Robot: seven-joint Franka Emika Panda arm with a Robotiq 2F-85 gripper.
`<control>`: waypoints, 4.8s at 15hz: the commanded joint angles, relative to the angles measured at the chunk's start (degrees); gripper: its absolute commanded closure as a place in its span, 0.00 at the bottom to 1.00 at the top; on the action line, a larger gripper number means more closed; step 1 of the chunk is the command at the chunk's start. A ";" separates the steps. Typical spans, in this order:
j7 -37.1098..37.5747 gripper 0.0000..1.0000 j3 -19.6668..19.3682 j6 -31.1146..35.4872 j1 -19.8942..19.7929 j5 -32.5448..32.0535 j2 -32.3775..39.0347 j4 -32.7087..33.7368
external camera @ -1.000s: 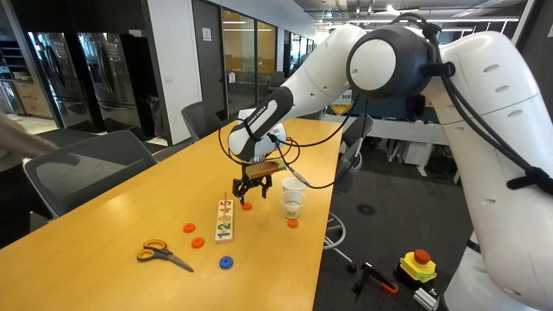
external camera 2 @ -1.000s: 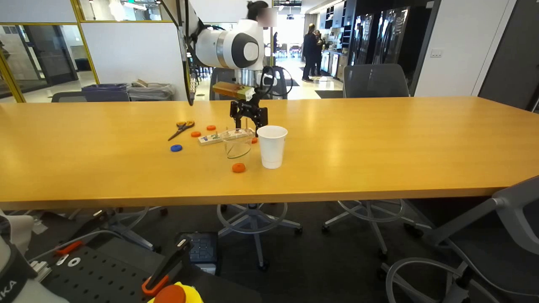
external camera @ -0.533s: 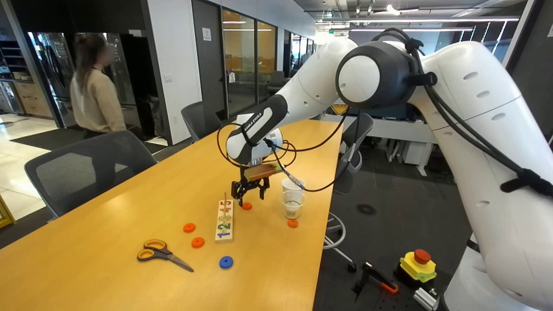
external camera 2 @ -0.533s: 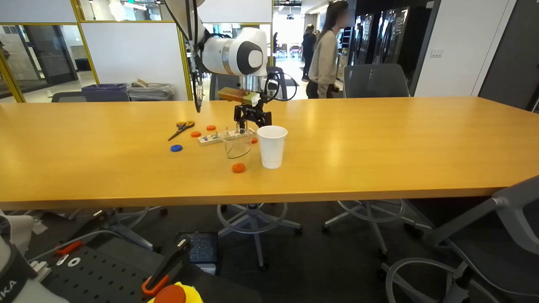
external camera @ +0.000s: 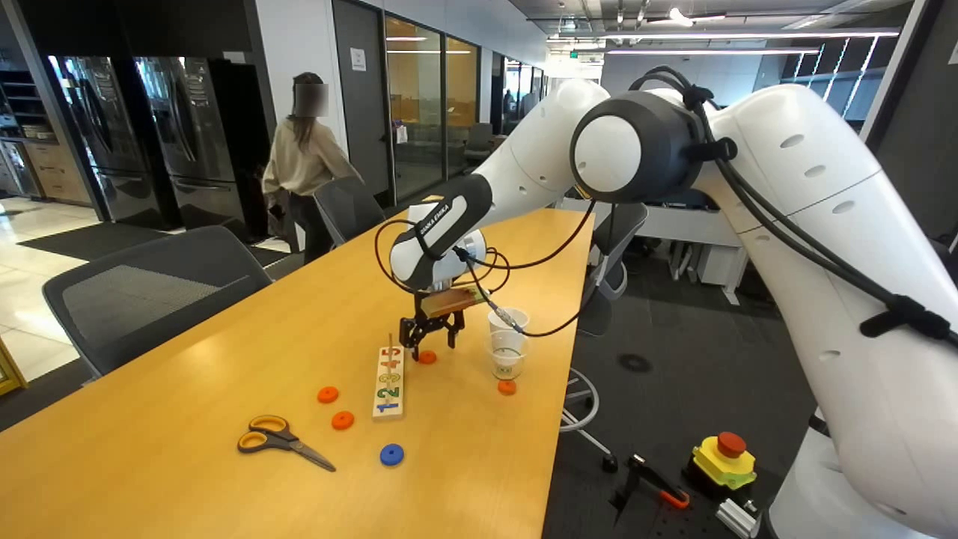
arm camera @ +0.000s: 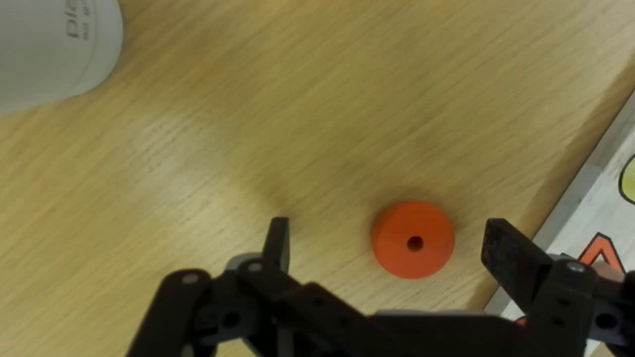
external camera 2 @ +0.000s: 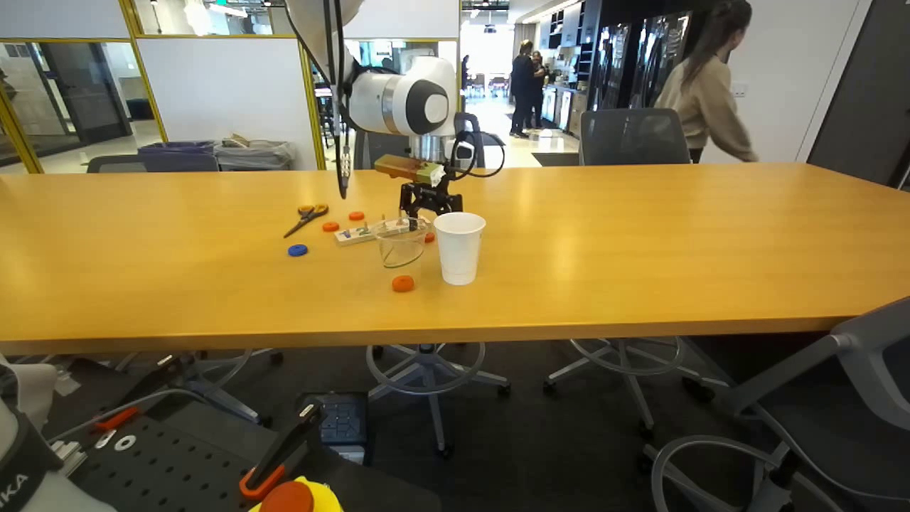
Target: Put the orange rings on the clear cup
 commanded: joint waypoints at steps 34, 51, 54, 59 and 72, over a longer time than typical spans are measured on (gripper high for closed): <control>9.02 0.77 -3.04 -17.48 -1.12 0.87 -33.88 -22.68; 13.72 0.19 -3.17 -14.85 -1.03 0.68 -31.77 -28.41; 14.90 0.00 -2.88 -13.08 -0.51 0.14 -33.37 -29.35; 15.93 0.00 -0.43 -9.52 1.90 0.00 -35.73 -31.50; 12.77 0.00 7.86 -0.82 10.98 -0.42 -22.88 -23.88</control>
